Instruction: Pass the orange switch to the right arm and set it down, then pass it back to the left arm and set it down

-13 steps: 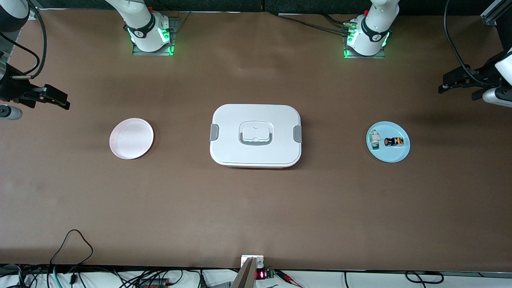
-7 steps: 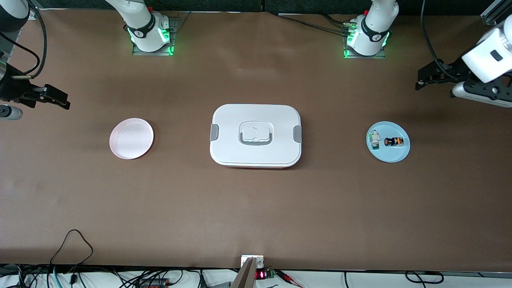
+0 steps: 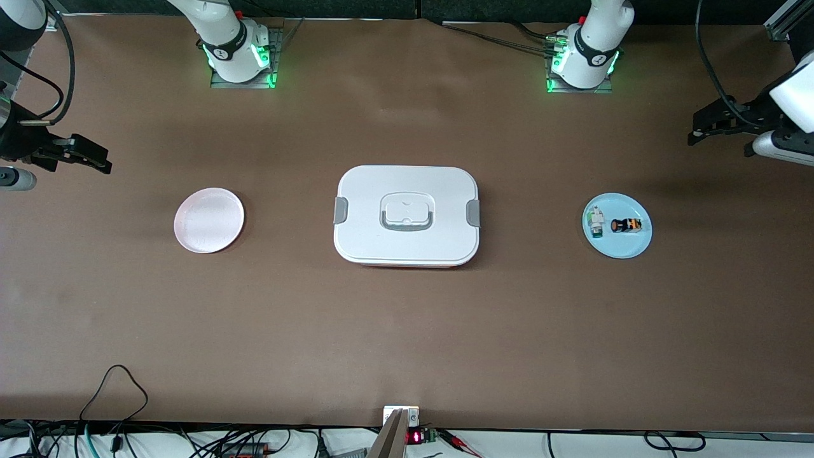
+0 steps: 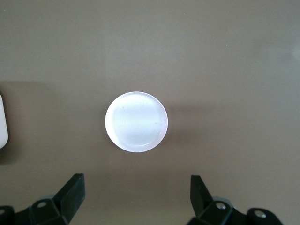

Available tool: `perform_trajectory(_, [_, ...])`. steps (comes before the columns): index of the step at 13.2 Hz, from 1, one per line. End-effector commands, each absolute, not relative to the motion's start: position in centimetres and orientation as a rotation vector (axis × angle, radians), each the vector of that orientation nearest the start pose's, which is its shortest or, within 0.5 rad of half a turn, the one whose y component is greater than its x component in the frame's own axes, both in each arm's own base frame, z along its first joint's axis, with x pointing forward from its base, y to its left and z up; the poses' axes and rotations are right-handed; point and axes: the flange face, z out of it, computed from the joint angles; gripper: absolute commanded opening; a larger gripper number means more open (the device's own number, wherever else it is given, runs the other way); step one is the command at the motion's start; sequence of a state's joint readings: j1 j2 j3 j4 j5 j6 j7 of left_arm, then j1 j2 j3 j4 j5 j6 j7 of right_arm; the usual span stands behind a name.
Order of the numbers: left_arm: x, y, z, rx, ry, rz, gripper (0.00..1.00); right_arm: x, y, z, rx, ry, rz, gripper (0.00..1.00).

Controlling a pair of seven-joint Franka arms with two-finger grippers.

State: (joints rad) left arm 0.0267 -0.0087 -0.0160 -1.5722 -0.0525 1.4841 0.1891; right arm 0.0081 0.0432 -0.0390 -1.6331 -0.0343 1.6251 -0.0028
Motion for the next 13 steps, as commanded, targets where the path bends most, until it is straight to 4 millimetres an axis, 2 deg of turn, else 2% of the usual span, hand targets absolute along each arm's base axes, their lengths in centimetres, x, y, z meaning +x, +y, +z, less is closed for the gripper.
perform_trajectory(1, [53.8,-0.8,62.9,-3.158,0.344,0.124,1.00,56.8,-2.0,58.0,-3.167,0.024,0.086,1.00])
perform_trajectory(3, [53.7,-1.1,63.1,-3.138,0.366,0.119,1.00,56.8,-2.0,58.0,-3.167,0.026,0.086,1.00])
perform_trajectory(7, [53.7,-0.4,62.8,-3.102,0.468,0.132,1.00,56.8,-2.0,58.1,-3.167,0.024,0.086,1.00])
perform_trajectory(8, [53.7,-0.6,62.8,-3.103,0.459,0.134,1.00,56.7,-2.0,58.2,-3.167,0.024,0.084,1.00])
perform_trajectory(9, [53.7,-1.7,62.9,-3.098,0.472,0.132,1.00,56.7,-2.0,58.3,-3.167,0.024,0.084,1.00])
perform_trajectory(13, [53.8,-2.4,63.0,-3.098,0.460,0.120,1.00,56.3,-1.9,58.3,-3.164,0.030,0.115,1.00])
